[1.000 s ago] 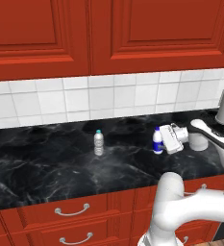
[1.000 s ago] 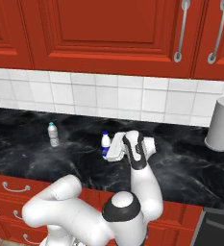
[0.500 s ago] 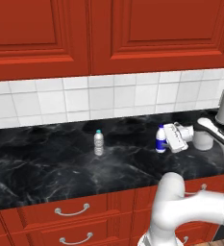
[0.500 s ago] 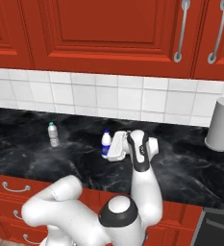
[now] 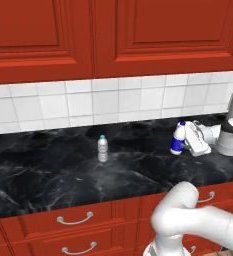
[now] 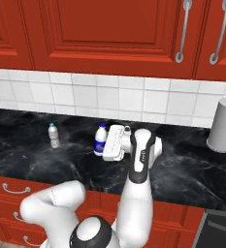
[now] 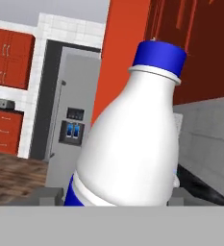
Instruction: Take the bottled waters from the counter and place them in the freezer to freeze. Close the freezer door after placing the bottles.
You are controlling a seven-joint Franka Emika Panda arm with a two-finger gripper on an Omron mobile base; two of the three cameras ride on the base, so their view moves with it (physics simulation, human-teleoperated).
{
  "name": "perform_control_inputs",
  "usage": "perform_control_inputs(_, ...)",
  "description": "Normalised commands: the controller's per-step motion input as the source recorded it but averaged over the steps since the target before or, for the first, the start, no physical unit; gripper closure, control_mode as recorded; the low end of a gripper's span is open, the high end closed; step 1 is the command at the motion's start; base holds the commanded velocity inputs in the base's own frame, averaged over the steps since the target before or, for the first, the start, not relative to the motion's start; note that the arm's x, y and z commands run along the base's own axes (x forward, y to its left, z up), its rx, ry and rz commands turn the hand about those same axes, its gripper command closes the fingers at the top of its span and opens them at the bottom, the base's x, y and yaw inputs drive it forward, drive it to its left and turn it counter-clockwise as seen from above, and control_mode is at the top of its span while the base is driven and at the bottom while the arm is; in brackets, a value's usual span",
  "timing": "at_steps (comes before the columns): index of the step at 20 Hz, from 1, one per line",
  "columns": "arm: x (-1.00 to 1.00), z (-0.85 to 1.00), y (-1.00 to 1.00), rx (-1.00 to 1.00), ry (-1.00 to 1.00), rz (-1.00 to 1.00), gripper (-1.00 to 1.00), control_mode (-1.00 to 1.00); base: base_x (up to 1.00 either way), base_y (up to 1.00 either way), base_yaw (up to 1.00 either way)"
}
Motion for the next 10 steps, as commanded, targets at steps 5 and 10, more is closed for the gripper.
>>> perform_control_inputs(5, -1.00, 0.31, 0.09, 0.00, -0.08, 0.00, 1.00, -1.00, 0.00, 0.00, 0.00)
perform_control_inputs(10, -0.90, 0.22, 0.49, 0.00, 0.00, 0.03, 1.00, -1.00, 0.00, 0.00, 0.00)
